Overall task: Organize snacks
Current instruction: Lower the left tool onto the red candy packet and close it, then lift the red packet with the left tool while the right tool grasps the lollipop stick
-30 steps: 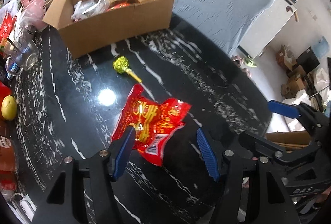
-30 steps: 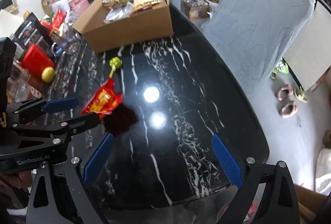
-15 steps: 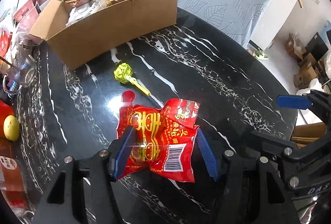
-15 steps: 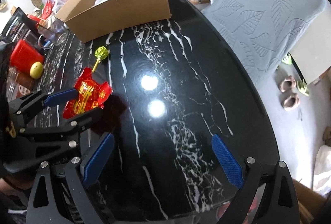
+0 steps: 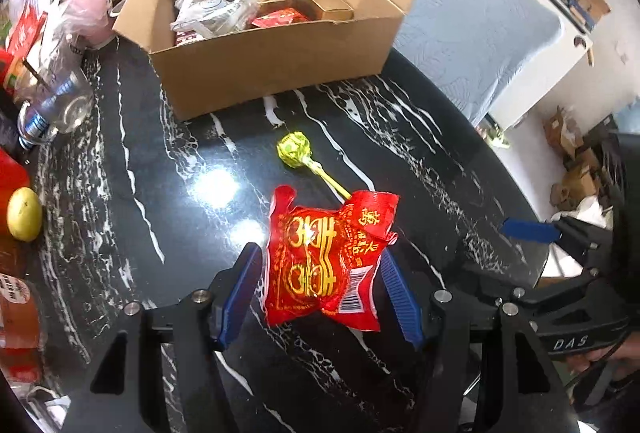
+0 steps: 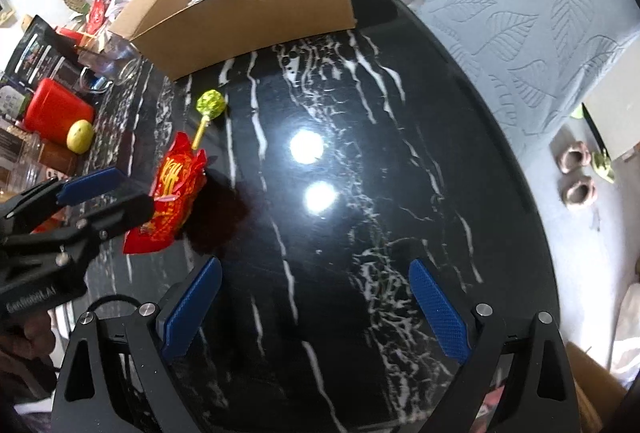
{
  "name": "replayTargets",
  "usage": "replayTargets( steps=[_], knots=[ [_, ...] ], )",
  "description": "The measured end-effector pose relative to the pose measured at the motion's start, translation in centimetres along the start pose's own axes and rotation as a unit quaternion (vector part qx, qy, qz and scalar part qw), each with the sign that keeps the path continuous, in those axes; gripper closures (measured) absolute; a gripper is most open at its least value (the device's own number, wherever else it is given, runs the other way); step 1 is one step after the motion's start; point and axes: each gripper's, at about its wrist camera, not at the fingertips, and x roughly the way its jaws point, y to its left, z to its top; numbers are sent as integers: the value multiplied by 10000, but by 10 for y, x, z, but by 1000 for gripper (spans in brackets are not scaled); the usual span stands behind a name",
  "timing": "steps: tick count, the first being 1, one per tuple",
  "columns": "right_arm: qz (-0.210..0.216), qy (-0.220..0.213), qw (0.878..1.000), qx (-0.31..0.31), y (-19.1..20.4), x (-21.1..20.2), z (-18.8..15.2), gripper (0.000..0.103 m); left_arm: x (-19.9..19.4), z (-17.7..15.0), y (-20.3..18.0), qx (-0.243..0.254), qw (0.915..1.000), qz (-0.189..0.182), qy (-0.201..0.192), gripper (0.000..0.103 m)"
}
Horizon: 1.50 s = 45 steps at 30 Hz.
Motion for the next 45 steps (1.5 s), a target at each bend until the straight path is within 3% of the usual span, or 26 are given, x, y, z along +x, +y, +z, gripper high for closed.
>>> replayTargets(
  steps=[8,11,12,15,20,23,31,32,34,36,45],
  knots=[
    [26,-45,9999,-110,8,-1,7,6,12,3,4,-213,9996,-99,145,42],
    [6,-28,10000,-63,4,1,9,6,25,2,8,-351,9986,-52,384,41],
    [-2,-21,10000,-56,3,2,11,6,28,1,9,-357,9987,34,374,32],
    [-33,-16,10000,-57,1,2,14,6,35,2,9,-304,9989,210,294,30],
    [-45,-3,9999,-94,0,4,17,6,67,3,9,-109,9911,1049,817,26],
    [-31,20,9999,-97,-1,6,18,6,67,2,16,-317,9937,857,656,25],
    [47,11,9997,-233,0,9,23,6,63,0,23,-602,9938,842,395,25],
    [53,1,9996,-260,1,10,24,6,62,-1,24,-678,9935,845,348,28],
    [78,-29,9994,-334,3,10,26,6,59,-2,28,-780,9910,1058,243,45],
    [110,-42,9991,-398,5,13,28,6,55,-2,34,-767,9902,1156,186,69],
    [348,-36,9965,-755,24,29,49,16,48,1,70,-1150,9880,1016,157,70]
  ],
)
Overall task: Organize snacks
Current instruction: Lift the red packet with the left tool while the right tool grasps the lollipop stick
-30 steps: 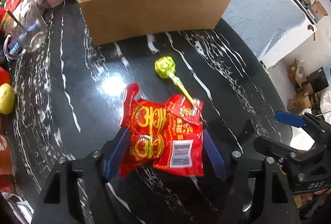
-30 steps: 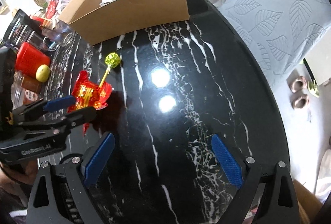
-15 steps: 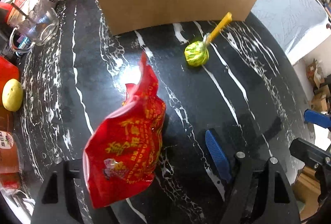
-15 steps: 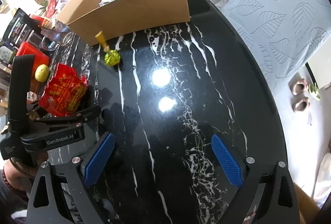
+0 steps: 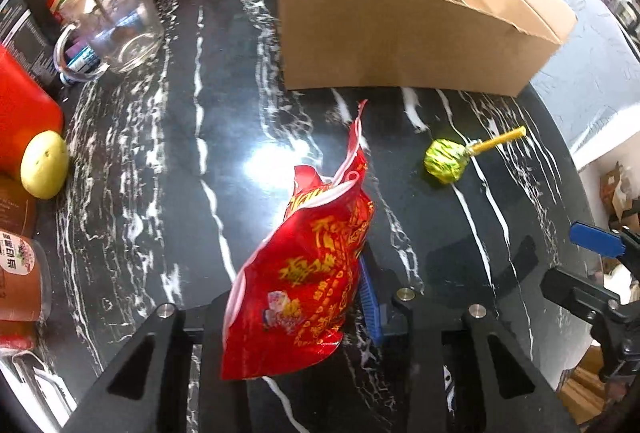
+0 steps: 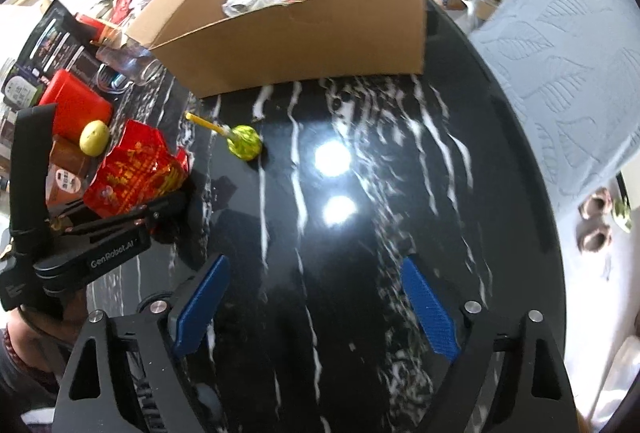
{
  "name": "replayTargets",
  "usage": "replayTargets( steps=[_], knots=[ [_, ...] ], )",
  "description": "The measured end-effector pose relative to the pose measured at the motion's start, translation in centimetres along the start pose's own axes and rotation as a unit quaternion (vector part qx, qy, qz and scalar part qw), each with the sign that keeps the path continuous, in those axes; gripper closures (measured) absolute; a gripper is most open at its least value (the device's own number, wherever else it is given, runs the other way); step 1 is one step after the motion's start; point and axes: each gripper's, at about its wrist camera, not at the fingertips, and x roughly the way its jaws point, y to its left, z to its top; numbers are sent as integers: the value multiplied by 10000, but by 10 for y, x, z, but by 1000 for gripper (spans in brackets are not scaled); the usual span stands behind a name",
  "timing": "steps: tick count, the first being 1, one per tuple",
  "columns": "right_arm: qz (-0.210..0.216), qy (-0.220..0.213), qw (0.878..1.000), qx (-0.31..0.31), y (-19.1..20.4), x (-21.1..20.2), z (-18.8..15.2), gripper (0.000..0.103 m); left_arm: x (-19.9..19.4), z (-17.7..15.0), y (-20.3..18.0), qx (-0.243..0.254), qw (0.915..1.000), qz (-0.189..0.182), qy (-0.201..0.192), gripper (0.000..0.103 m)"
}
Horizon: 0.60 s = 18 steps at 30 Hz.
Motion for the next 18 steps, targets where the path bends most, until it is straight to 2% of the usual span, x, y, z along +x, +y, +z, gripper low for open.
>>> replayTargets(
  steps=[12,18],
  knots=[
    [252,88,9986,-459,21,36,39,27,-11,25,27,-326,9994,128,-12,70],
    [303,94,9968,-728,33,54,55,38,-8,33,33,-415,9990,133,103,70]
  ],
)
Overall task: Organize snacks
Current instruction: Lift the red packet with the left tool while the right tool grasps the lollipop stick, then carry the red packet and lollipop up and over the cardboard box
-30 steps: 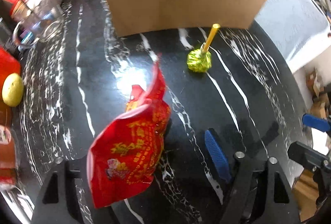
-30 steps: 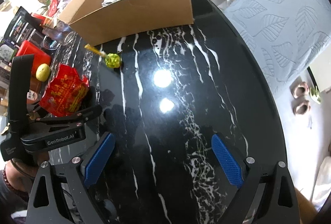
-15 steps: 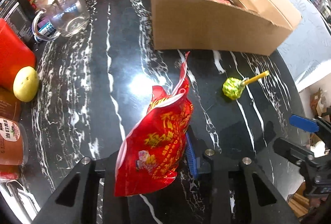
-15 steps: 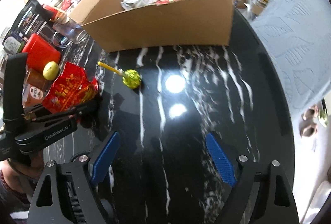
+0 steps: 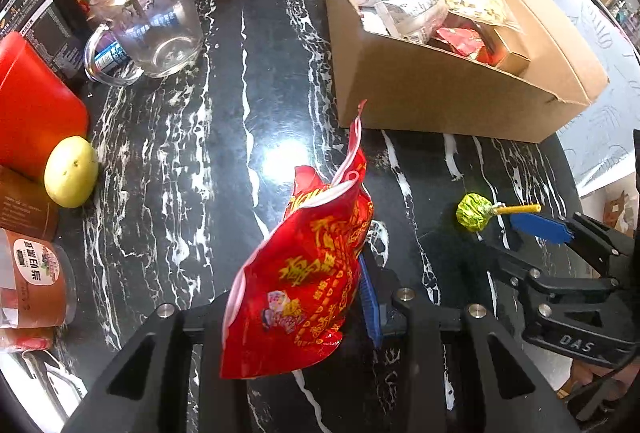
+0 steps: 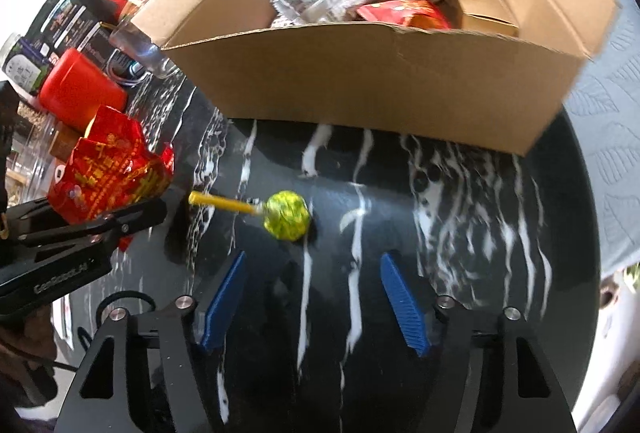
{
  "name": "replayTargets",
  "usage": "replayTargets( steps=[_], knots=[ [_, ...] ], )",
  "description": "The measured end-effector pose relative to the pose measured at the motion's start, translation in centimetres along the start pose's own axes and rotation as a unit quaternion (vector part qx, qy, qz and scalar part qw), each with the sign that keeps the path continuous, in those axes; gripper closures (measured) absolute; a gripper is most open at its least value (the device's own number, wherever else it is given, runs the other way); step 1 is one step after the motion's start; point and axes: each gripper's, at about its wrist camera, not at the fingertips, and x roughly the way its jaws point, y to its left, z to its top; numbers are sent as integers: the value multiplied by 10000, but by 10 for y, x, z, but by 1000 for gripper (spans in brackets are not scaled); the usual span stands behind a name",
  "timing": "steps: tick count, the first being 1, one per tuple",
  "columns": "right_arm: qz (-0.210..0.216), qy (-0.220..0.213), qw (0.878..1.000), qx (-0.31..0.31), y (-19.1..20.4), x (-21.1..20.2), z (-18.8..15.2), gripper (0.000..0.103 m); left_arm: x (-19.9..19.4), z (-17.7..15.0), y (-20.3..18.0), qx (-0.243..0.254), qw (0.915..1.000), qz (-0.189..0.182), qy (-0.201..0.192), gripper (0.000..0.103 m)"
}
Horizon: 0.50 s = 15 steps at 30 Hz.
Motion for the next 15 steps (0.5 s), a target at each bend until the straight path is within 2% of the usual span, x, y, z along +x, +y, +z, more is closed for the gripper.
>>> replayTargets(
  steps=[3,5,9,15],
  knots=[
    [-22,-55,9998,-179,5,5,7,45,8,10,5,-4,10000,8,51,70],
    [53,-87,9996,-262,7,7,11,61,11,17,7,14,10000,4,59,70],
    [156,-105,9993,-322,9,11,17,77,15,26,10,-27,10000,-37,53,70],
    [115,-168,9991,-362,17,14,24,78,10,26,16,-92,9999,-57,-5,70]
  ],
)
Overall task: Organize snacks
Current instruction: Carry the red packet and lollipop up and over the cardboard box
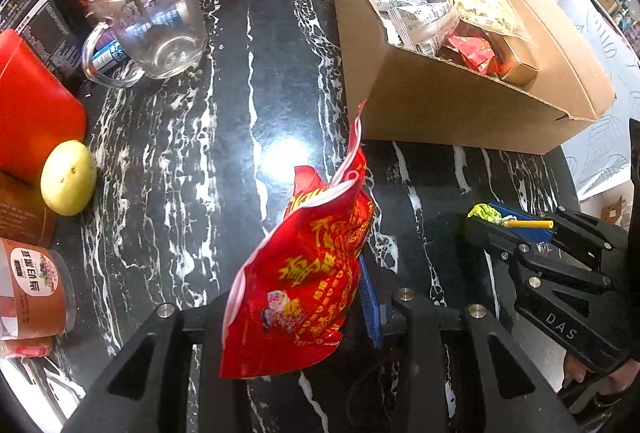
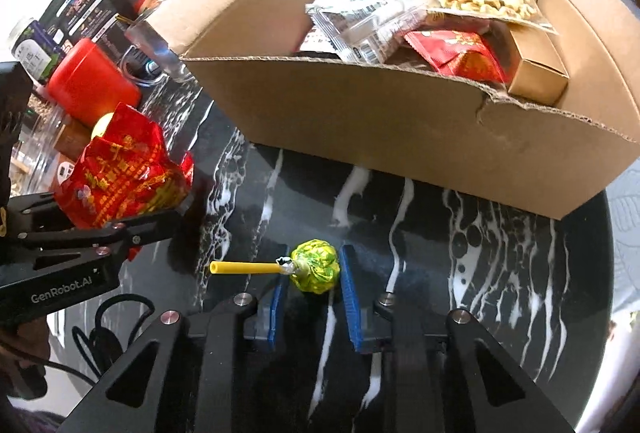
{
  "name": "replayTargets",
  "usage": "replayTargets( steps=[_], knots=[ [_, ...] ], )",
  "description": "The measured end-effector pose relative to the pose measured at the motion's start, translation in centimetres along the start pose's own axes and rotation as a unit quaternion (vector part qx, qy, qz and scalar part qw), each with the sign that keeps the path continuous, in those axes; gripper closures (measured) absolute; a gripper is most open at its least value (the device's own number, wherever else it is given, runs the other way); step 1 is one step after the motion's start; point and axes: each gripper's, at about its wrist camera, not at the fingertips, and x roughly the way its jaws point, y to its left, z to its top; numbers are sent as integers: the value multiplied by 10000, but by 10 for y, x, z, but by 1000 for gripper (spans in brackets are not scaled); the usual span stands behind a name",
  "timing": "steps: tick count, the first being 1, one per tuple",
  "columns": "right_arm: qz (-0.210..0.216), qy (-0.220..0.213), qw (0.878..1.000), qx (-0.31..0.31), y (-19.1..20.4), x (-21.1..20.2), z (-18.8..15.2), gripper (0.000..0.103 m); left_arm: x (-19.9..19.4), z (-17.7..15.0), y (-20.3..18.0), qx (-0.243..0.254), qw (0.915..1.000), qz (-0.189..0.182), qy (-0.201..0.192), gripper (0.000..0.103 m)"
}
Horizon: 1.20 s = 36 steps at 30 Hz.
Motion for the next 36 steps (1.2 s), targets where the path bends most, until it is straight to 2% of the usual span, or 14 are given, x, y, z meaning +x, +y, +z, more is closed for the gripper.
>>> replayTargets(
  steps=[9,17,22,36],
  knots=[
    [41,-123,9999,99,12,-31,-18,78,-41,-22,-3,55,9998,-87,-196,70],
    [-18,-347,9987,370,26,-80,-49,78,-91,-50,-33,570,9973,-122,-438,70],
    [-97,-502,9968,610,36,-113,-74,78,-119,-72,-44,781,9950,-288,-554,70],
    [-261,-869,9921,864,63,-187,-128,78,-176,-123,-87,1647,9796,-786,-842,70]
  ],
)
